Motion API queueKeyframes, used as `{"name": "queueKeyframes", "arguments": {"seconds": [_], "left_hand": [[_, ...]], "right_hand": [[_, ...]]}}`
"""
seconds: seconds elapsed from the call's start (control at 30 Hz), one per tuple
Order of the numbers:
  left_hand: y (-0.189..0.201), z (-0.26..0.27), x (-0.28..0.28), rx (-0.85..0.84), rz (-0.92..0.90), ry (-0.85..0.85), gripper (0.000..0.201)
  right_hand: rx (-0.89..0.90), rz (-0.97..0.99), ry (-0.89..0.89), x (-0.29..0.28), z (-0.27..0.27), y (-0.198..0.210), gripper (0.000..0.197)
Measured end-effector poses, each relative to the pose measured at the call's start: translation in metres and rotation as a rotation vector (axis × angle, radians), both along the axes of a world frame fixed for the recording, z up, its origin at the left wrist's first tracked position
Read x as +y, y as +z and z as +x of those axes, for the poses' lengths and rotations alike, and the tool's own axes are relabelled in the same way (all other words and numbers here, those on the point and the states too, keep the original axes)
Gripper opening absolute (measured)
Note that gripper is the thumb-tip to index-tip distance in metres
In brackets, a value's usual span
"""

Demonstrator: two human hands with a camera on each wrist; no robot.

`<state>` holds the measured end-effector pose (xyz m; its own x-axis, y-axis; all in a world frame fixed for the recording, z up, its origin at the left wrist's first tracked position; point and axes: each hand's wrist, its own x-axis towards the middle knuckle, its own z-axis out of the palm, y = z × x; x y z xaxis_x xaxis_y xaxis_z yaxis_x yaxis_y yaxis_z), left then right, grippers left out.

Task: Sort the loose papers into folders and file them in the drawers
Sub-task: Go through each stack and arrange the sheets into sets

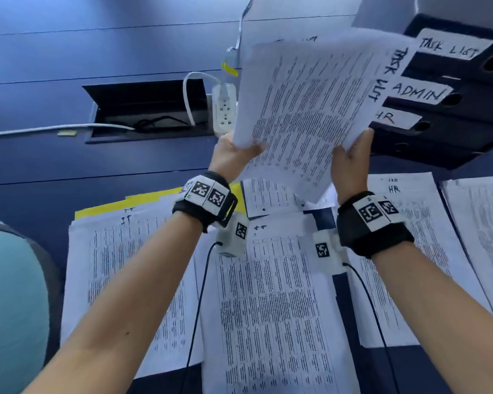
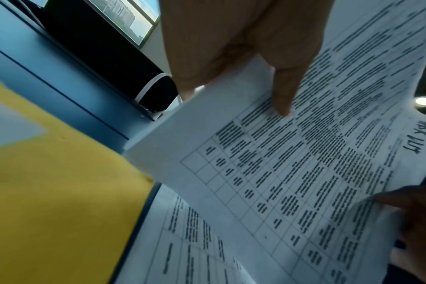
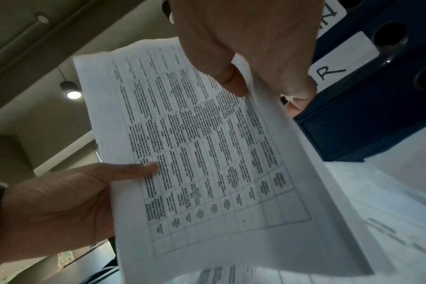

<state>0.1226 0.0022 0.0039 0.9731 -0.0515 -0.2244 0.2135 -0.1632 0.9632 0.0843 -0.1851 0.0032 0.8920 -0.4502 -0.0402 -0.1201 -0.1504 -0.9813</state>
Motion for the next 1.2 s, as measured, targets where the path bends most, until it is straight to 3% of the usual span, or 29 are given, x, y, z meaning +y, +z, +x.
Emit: {"name": "queueKeyframes", "arguments": {"seconds": [0.13,0.27,0.4,0.53,0.6,0.67,0.77,0.87,1.0,1.1,1.2], "left_hand": [[-0.014,0.021,-0.007,0.000,0.072,0.141,0.010],[-0.026,0.027,-0.020,0.072,0.163,0.213,0.031],[-0.043,0.020,-0.027,0.161,0.293,0.126,0.049],[-0.052,0.015,-0.037,0.197,0.468,0.092,0.042],[-0.052,0.015,-0.040,0.242,0.540,0.044,0.048],[-0.050,0.017,-0.040,0.299,0.568,-0.047,0.065],[-0.044,0.018,-0.034,0.305,0.539,-0.076,0.071],[-0.035,0.013,-0.023,0.145,0.424,0.022,0.067],[-0.016,-0.003,-0.001,-0.040,0.388,0.077,0.039],[-0.007,-0.023,0.019,-0.094,0.404,0.029,0.028],[-0.006,-0.053,0.038,-0.115,0.432,-0.033,0.022]], "right_hand": [[-0.028,-0.151,-0.074,-0.010,0.025,-0.002,0.044],[0.041,-0.378,0.035,-0.014,0.038,-0.013,0.061],[0.258,-0.555,0.140,-0.015,0.036,-0.025,0.057],[0.435,-0.614,0.241,-0.018,0.034,-0.039,0.056],[0.549,-0.691,0.333,-0.022,0.034,-0.041,0.055],[0.659,-0.737,0.404,-0.025,0.034,-0.041,0.060],[0.697,-0.759,0.399,-0.028,0.031,-0.033,0.066],[0.608,-0.779,0.327,-0.024,0.024,-0.019,0.063],[0.429,-0.740,0.385,0.003,0.007,0.001,0.059],[0.381,-0.733,0.573,0.029,-0.016,0.012,0.049],[0.465,-0.790,0.804,0.050,-0.046,0.013,0.043]]}}
